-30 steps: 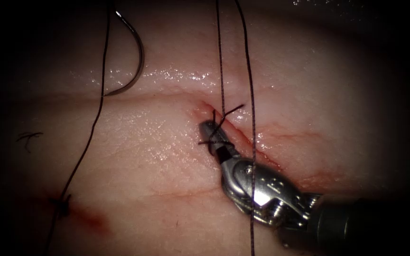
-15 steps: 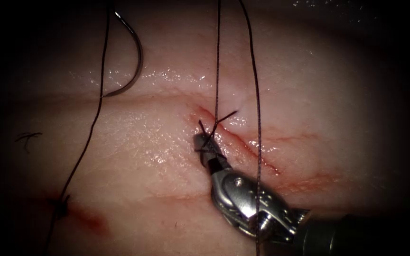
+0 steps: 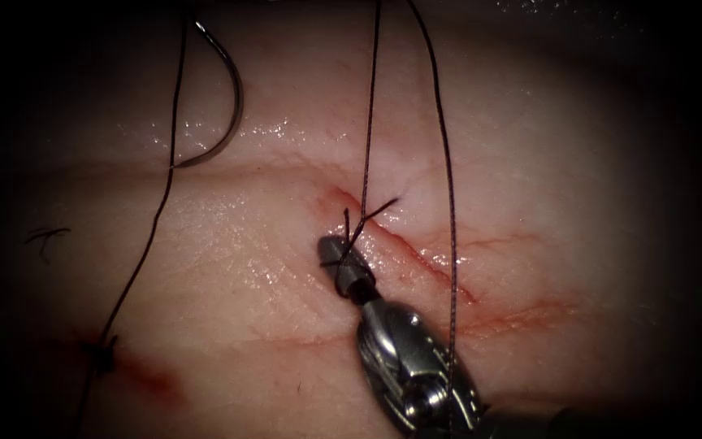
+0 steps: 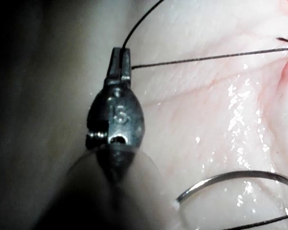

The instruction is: Wound Closure

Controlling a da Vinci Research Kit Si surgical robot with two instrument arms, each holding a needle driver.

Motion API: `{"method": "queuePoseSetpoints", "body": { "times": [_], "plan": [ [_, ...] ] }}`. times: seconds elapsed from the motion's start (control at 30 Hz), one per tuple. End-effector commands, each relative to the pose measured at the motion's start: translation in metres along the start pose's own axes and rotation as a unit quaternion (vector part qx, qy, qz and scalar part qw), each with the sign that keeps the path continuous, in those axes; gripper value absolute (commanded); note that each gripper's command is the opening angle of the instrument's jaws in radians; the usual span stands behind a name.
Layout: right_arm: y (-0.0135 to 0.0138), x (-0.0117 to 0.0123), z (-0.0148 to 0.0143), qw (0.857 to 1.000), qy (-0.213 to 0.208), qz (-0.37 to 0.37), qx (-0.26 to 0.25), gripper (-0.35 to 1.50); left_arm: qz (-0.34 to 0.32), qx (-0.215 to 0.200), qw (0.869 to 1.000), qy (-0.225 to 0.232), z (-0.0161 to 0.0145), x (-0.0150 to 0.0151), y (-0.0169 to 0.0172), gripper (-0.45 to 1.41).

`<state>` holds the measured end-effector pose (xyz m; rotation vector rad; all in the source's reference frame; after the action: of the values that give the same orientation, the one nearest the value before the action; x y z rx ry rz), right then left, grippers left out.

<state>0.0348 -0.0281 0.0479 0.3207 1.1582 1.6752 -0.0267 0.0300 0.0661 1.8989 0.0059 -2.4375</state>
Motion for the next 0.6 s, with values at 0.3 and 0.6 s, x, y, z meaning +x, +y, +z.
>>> {"method": "queuePoseSetpoints", "body": {
  "times": [0.3,0.6],
  "plan": [
    [0.0,-0.0011,0.0004,0.996,-0.04,0.084,0.005,-0.35,-0.002,0.001,1.0,0.003,0.0008,-0.0003,-0.0011,-0.45],
    [-0.0004,-0.0011,0.0001,0.987,-0.053,0.153,0.012,-0.35,-0.003,0.001,1.0,0.003,0.0008,-0.0003,-0.0012,-0.45]
  ]
}}
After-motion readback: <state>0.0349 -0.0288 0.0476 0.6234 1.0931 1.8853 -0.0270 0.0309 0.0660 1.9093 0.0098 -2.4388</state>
